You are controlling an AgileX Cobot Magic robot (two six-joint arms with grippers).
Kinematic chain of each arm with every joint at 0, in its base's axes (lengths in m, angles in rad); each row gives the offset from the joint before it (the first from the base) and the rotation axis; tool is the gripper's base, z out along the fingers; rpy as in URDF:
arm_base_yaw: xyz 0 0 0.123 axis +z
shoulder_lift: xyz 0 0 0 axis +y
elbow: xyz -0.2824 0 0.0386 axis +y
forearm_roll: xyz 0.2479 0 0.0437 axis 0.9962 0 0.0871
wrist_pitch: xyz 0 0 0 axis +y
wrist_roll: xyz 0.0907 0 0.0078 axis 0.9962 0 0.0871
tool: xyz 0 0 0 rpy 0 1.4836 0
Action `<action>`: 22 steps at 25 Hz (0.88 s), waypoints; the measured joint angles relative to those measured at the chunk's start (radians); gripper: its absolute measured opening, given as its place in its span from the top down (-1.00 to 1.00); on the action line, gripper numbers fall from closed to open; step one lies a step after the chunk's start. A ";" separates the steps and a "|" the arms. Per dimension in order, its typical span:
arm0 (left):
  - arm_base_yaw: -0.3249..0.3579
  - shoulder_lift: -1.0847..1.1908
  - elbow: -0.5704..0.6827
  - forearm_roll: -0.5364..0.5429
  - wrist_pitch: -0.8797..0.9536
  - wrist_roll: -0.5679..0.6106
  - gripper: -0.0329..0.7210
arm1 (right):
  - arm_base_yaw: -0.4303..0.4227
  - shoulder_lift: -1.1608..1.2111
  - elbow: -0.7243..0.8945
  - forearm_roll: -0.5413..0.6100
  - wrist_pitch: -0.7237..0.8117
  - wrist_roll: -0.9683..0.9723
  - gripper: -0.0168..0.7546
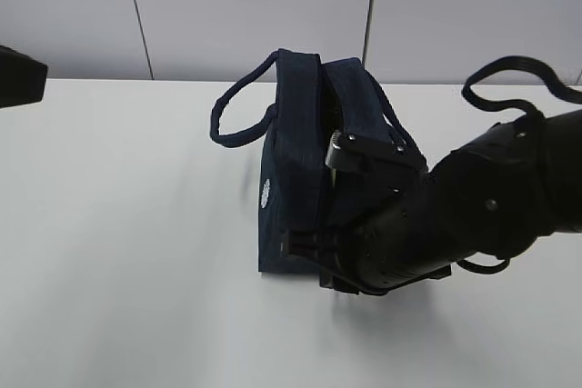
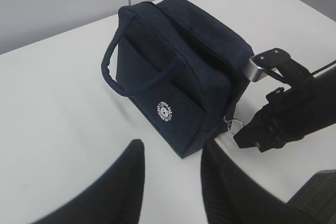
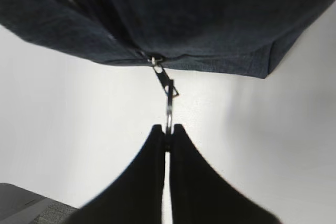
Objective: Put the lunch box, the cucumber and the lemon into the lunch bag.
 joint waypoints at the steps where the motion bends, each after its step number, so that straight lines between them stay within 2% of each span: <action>1: 0.000 0.000 0.000 0.000 0.000 0.000 0.27 | 0.000 -0.009 0.000 -0.006 0.007 0.000 0.96; 22: 0.000 0.000 0.000 0.000 0.000 0.000 0.27 | 0.000 -0.175 -0.002 -0.070 0.083 0.000 0.96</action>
